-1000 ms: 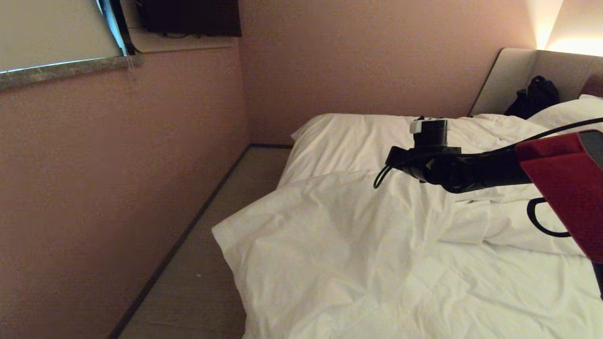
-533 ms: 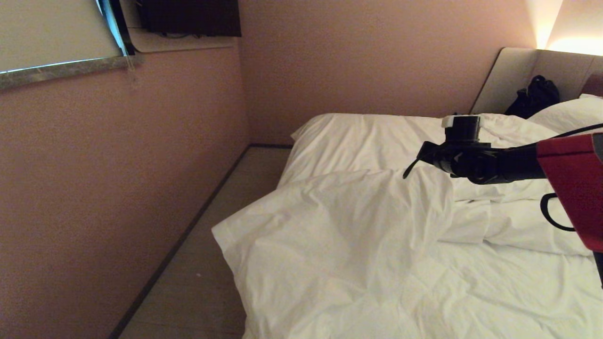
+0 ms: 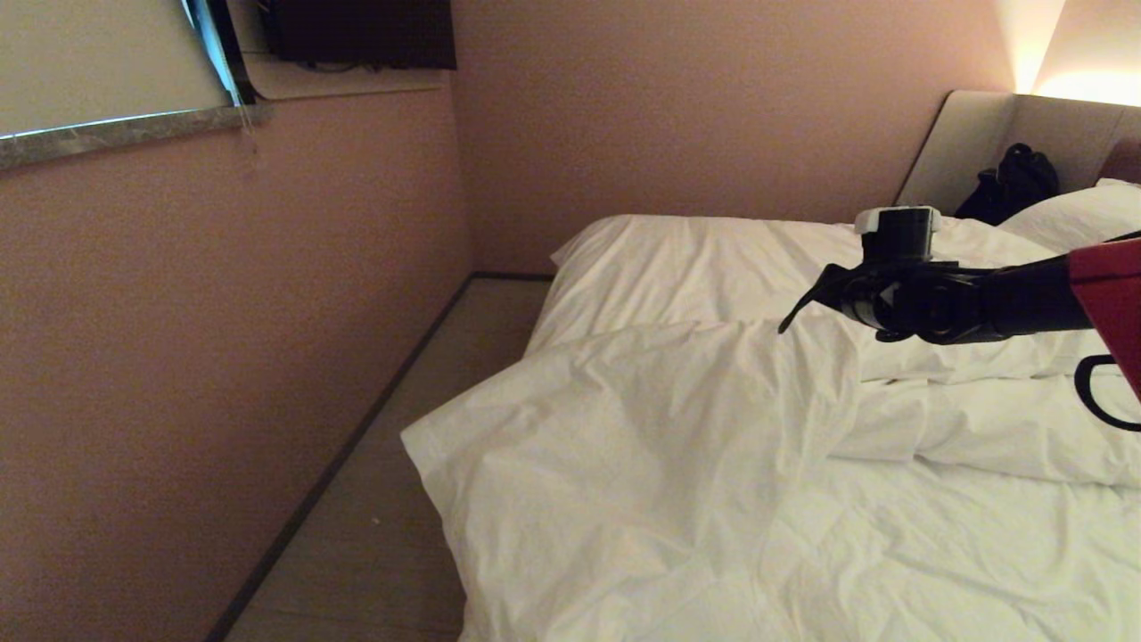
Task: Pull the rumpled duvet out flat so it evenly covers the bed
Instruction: Flatten the corners of the folded blanket
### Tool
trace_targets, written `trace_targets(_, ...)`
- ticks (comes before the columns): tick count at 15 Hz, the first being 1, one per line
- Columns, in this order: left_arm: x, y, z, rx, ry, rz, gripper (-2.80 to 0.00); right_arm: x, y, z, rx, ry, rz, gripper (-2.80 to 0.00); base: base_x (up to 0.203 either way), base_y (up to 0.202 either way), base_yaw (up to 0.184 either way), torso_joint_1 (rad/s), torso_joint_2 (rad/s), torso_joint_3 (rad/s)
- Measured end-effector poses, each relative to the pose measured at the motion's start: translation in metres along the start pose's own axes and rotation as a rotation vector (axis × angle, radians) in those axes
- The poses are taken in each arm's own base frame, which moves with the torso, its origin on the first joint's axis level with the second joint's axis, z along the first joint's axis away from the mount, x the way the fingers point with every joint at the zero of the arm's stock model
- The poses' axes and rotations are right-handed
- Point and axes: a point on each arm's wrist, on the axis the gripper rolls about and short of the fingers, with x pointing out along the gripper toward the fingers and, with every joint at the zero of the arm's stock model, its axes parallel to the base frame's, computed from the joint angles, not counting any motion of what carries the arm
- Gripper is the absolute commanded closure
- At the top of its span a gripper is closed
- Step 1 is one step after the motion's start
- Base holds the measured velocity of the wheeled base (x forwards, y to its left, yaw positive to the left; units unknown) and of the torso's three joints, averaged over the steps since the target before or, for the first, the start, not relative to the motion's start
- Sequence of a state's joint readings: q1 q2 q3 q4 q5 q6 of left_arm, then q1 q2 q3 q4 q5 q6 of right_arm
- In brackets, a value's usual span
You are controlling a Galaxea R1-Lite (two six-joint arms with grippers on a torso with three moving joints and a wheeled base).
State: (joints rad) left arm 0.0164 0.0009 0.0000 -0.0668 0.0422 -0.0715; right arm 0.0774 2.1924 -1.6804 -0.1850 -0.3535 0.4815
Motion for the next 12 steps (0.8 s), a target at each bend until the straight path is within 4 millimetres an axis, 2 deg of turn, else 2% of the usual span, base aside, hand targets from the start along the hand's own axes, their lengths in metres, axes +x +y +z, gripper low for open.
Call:
trace_targets(2, 0.000, 0.000, 0.000, 0.000, 0.000, 0.000, 0.00, 0.000, -0.002, -0.001, 0.052, 0.028, -0.018, 0.00, 0.000, 0.000, 0.000, 0.000, 0.00, 0.000)
trace_targets(5, 0.000, 0.000, 0.000, 0.000, 0.000, 0.000, 0.00, 0.012, -0.009, -0.011, 0.118, 0.076, -0.078, 0.00, 0.000, 0.000, 0.000, 0.000, 0.00, 0.000)
trace_targets(12, 0.000, 0.000, 0.000, 0.000, 0.000, 0.000, 0.00, 0.020, -0.010, -0.025, 0.151, 0.109, -0.113, 0.00, 0.000, 0.000, 0.000, 0.000, 0.00, 0.000)
